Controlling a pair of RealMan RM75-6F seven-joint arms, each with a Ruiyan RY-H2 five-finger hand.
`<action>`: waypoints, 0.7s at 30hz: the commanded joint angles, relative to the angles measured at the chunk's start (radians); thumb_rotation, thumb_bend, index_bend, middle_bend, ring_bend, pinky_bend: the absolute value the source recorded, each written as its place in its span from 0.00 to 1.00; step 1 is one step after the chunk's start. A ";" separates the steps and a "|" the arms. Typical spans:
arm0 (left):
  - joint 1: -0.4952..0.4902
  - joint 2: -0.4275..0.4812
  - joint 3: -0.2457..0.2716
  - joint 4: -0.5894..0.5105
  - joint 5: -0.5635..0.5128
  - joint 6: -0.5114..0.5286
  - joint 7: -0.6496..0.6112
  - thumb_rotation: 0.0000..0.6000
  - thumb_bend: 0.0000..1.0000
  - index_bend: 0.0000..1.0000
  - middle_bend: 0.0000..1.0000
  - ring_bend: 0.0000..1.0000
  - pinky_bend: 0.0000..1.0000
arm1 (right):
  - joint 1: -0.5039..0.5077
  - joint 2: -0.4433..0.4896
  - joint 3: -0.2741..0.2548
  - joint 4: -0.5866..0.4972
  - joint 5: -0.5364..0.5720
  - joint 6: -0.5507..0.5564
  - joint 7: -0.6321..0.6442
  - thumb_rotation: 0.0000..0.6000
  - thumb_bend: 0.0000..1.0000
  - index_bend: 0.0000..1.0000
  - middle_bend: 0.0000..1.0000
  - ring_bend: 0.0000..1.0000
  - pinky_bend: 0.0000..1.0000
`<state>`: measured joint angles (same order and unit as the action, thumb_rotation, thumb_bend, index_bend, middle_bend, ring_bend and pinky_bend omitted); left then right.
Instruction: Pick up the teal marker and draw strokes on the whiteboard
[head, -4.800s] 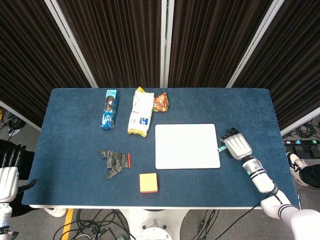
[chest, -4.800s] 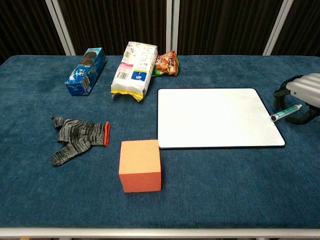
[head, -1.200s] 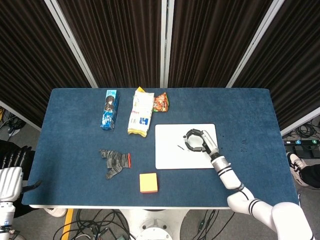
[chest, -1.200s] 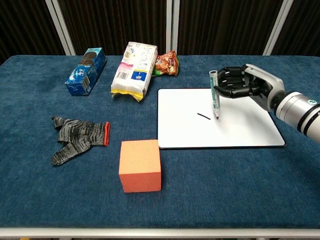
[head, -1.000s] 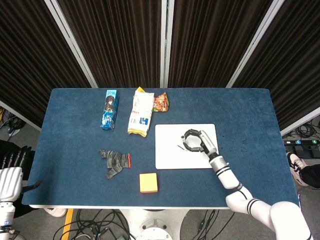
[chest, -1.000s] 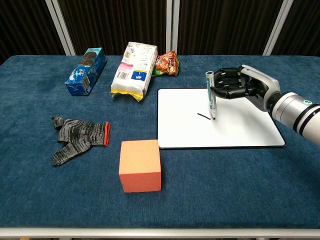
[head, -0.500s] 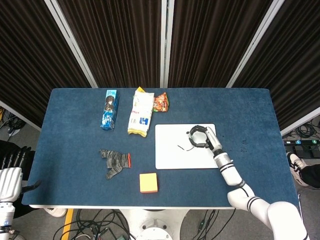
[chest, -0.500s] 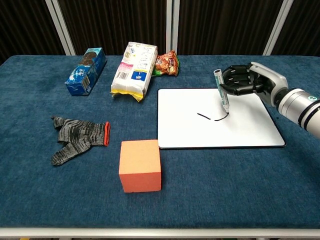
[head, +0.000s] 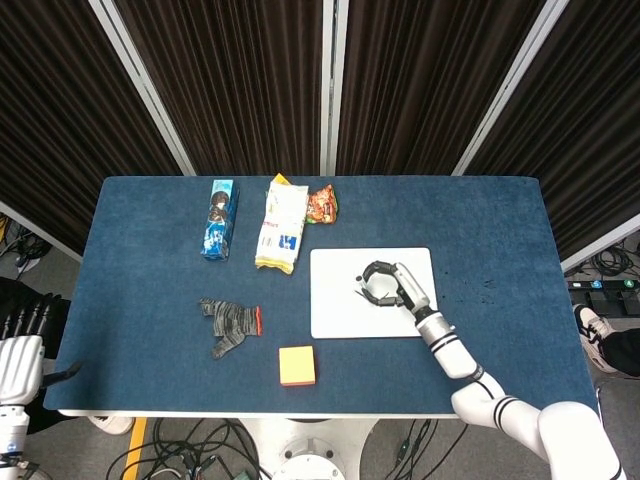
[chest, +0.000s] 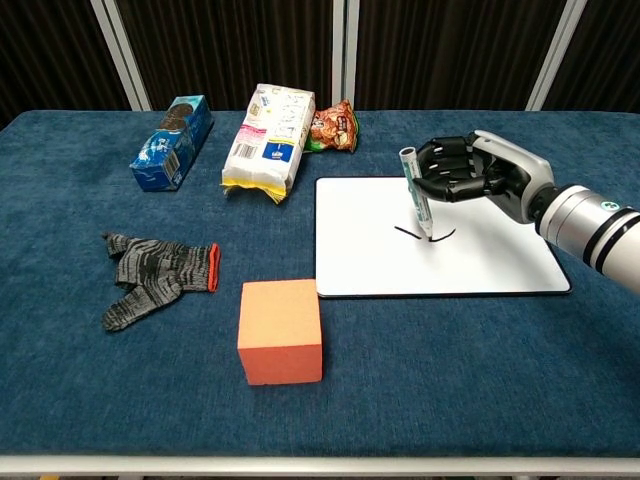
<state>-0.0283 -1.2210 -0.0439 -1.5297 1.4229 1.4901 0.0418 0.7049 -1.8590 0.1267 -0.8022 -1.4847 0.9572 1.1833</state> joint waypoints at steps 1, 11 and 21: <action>0.002 -0.001 0.001 0.002 -0.001 0.001 -0.002 1.00 0.00 0.04 0.04 0.01 0.00 | 0.006 -0.006 0.003 0.007 0.004 -0.007 -0.007 1.00 0.41 0.74 0.57 0.34 0.23; 0.002 -0.005 0.000 0.010 -0.003 -0.002 -0.010 1.00 0.00 0.04 0.04 0.01 0.00 | 0.015 -0.025 -0.003 0.042 0.004 -0.022 -0.017 1.00 0.41 0.74 0.57 0.34 0.23; -0.004 -0.011 -0.003 0.015 -0.002 -0.009 -0.008 1.00 0.00 0.04 0.04 0.01 0.00 | -0.036 0.098 -0.140 -0.157 -0.120 0.059 0.016 1.00 0.40 0.74 0.57 0.34 0.21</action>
<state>-0.0325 -1.2313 -0.0472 -1.5149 1.4205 1.4811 0.0338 0.6883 -1.8074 0.0306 -0.8958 -1.5657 0.9879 1.1892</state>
